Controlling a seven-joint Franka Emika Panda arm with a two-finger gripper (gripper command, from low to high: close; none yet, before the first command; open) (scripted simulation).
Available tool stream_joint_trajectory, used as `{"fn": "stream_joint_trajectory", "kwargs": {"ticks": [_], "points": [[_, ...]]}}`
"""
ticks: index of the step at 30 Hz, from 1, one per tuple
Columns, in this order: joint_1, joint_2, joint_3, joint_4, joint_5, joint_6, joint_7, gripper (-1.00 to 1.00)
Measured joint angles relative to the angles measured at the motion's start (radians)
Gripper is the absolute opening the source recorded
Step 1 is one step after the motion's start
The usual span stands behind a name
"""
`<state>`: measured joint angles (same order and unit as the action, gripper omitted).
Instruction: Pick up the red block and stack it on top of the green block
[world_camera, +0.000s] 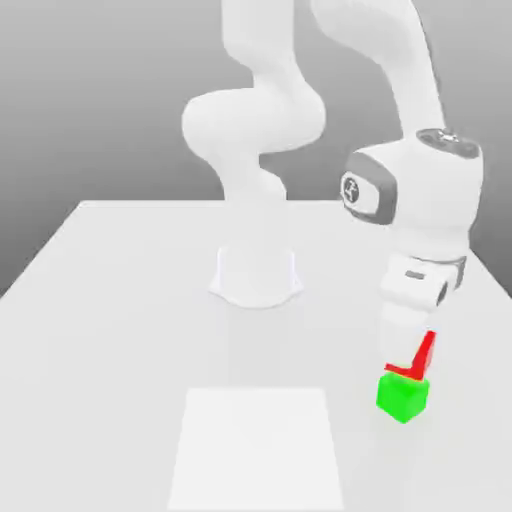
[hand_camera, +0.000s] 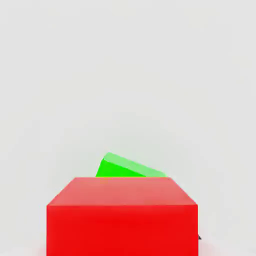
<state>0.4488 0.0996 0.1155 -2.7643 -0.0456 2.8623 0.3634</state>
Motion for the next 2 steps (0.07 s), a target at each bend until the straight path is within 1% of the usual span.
{"fn": "stream_joint_trajectory", "kwargs": {"ticks": [2], "points": [[0.000,0.000,0.000,0.000,0.000,0.000,0.000,1.00]]}}
